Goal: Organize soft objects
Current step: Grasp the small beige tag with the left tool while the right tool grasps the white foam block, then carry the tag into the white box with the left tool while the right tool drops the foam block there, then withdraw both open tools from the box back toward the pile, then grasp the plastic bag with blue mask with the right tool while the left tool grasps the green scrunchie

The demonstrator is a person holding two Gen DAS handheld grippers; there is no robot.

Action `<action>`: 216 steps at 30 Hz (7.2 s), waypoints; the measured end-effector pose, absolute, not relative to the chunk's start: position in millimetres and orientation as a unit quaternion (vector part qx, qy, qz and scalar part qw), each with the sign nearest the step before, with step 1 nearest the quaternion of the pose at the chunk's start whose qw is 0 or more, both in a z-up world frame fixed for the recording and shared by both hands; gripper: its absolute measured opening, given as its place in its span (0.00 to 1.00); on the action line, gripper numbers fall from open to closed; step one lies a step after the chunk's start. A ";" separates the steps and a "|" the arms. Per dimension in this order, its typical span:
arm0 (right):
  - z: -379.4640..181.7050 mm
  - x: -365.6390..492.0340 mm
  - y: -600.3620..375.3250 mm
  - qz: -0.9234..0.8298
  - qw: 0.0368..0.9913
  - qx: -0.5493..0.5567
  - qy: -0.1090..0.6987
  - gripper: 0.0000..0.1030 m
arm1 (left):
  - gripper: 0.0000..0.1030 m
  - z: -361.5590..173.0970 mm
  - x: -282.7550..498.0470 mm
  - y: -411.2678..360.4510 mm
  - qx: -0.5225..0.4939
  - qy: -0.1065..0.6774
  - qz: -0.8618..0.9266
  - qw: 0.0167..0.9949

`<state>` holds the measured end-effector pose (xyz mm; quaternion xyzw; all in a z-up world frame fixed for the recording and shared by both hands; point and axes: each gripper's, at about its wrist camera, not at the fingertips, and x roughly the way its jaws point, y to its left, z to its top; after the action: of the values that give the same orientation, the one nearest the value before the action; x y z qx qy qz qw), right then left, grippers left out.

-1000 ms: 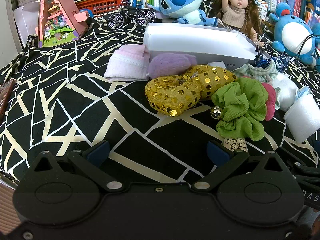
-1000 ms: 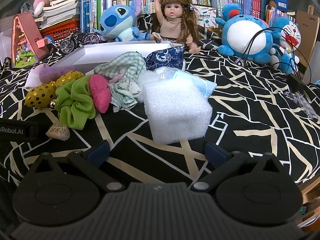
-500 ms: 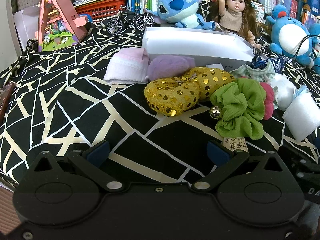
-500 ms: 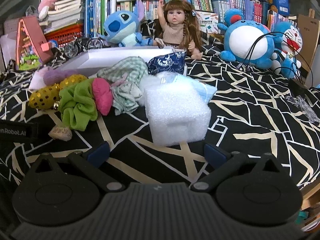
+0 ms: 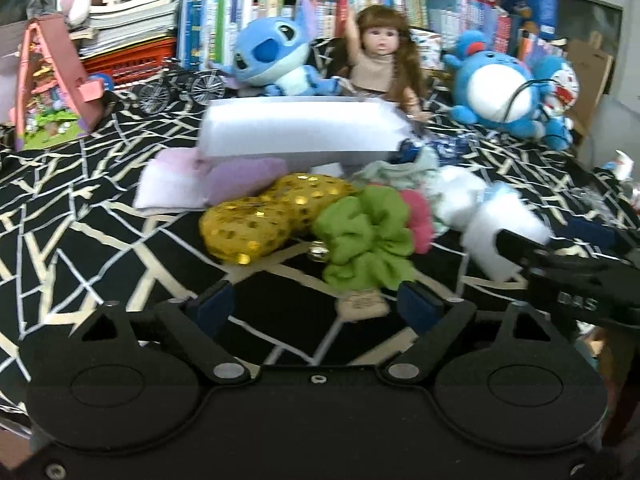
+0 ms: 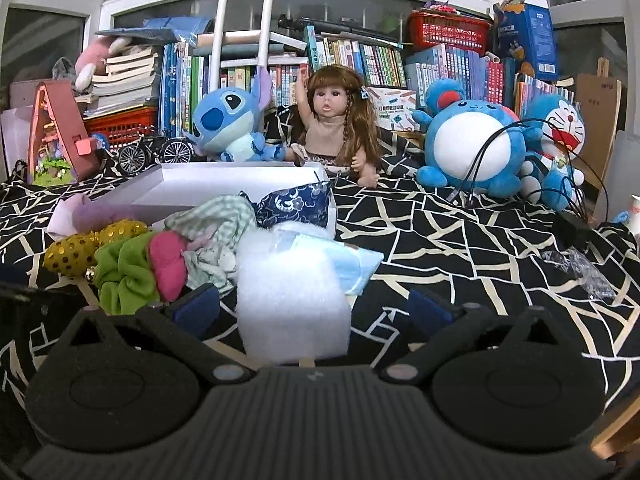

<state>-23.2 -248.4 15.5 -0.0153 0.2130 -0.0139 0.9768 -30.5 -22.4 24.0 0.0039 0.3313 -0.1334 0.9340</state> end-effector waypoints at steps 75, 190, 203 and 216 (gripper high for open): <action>118.7 146.1 -243.3 0.087 0.947 0.070 0.302 0.61 | 0.26 88.4 188.7 11.0 -0.134 0.369 -0.129 0.911; 14.3 1.1 -266.6 0.093 0.973 -0.013 0.210 1.00 | 0.88 8.6 -16.8 -21.4 -0.029 0.295 -0.116 0.948; 0.0 2.9 -270.3 0.079 0.971 -0.024 0.225 1.00 | 0.86 3.3 -19.0 -33.0 -0.030 0.303 -0.141 0.942; -4.2 8.8 -268.4 0.080 0.968 -0.042 0.233 1.00 | 0.82 0.2 2.0 -49.9 -0.046 0.314 -0.156 0.935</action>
<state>8.8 -268.4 -4.2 -0.0420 0.2328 0.0798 0.9683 2.0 -49.9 0.2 -0.0459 0.3142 -0.1561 0.9353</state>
